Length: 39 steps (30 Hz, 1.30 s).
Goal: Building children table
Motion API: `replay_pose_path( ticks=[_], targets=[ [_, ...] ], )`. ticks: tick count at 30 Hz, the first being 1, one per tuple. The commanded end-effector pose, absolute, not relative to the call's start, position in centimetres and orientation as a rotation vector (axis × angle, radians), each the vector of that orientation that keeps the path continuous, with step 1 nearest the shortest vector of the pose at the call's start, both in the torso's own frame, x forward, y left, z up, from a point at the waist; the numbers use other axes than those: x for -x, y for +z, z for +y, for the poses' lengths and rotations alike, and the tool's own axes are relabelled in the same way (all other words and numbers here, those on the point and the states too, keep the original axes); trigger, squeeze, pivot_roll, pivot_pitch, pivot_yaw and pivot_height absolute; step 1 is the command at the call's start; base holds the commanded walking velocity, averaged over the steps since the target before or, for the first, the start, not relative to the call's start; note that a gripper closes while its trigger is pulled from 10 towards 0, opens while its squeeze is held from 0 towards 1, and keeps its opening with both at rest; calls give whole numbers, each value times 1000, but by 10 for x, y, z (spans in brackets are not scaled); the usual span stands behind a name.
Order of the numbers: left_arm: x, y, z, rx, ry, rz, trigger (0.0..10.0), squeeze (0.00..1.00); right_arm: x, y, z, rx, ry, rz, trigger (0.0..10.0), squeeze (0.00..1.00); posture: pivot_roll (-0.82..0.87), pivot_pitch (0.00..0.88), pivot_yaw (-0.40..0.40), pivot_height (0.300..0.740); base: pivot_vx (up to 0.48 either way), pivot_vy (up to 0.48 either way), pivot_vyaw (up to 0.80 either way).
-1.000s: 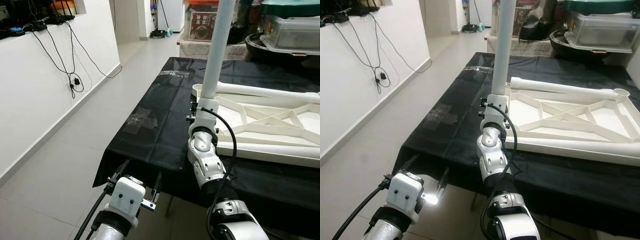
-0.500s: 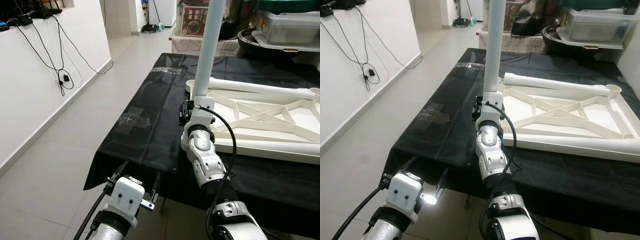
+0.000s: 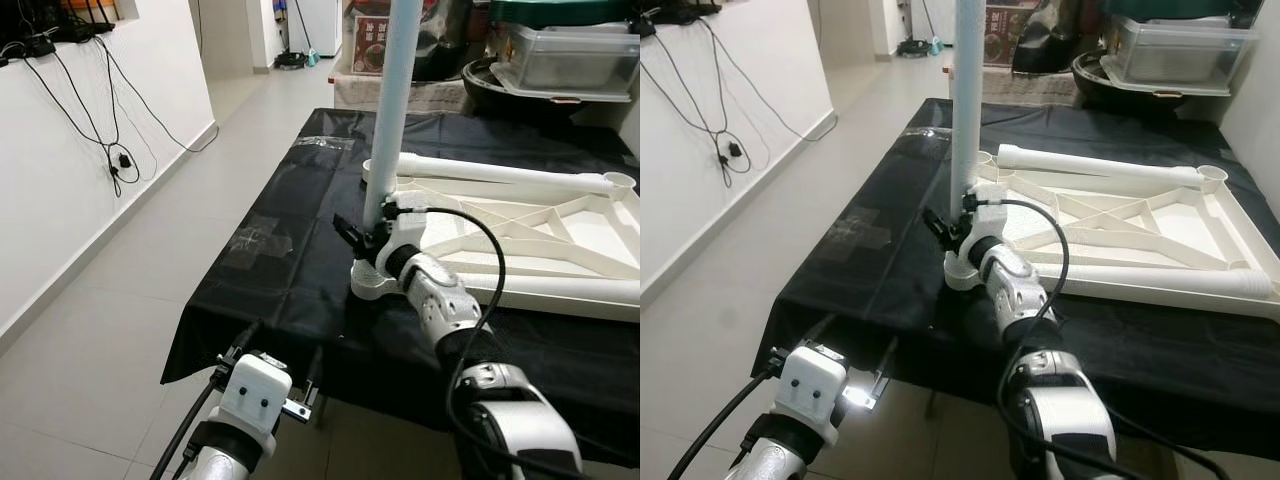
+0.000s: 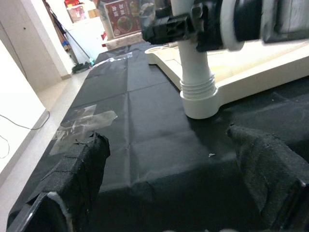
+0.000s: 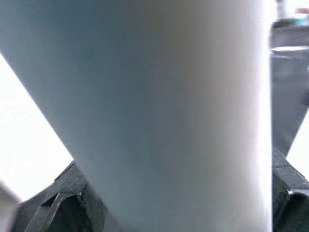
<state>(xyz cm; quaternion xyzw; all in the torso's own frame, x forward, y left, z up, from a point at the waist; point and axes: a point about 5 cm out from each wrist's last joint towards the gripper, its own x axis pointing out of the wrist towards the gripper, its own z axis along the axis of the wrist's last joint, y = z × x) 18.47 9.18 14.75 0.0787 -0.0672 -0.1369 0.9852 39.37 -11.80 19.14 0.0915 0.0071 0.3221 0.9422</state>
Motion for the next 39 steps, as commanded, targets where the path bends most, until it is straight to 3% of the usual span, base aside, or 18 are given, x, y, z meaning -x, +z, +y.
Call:
replay_pose_path(
  ticks=[1,4,9,12,18,19,20,21,27,34,37,38,39],
  targets=[
    [-184,145,93,-172,-268,-126,10000,0,-389,194,-96,-219,850,41,10000,0,74,54,3,740,0,0,0],
    [-184,146,93,-173,-265,-128,10000,0,-384,198,-88,-212,1033,57,10000,0,88,54,-7,740,0,0,0],
    [-183,146,93,-173,-264,-129,10000,0,-378,198,-82,-191,1172,64,10000,0,93,52,-9,740,0,0,0],
    [-182,147,92,-172,-265,-131,10000,0,-369,193,-67,-160,1385,92,10000,0,98,51,-9,740,0,0,0],
    [-182,147,91,-171,-266,-131,10000,0,-364,193,-60,-168,1475,97,10000,0,101,49,-7,740,0,0,0],
    [-182,147,91,-170,-266,-132,10000,0,-362,192,-57,-160,1509,99,6627,0,101,49,-7,740,0,0,0],
    [-182,147,91,-170,-266,-132,10000,0,-362,192,-57,-160,1509,99,6627,0,101,49,-7,740,0,0,0],
    [-182,147,91,-170,-266,-133,10000,0,-361,191,-54,-157,1522,98,0,0,101,49,-7,740,0,0,0],
    [-183,149,90,-168,-267,-140,10000,0,-360,182,-51,-114,1455,84,0,0,99,42,-7,740,0,0,0],
    [-185,153,89,-165,-268,-159,10000,0,-369,166,-58,-43,1173,106,0,0,94,42,-7,740,0,0,0],
    [-188,156,92,-166,-254,-174,10000,0,-381,153,-79,-38,746,124,0,0,71,44,-3,740,0,0,0],
    [-188,156,92,-166,-254,-174,10000,0,-381,153,-79,-38,746,124,0,0,71,44,-3,740,0,0,0],
    [-189,156,92,-166,-250,-176,10000,0,-383,148,-87,-43,609,133,0,0,71,44,-3,740,0,0,0]
  ],
)
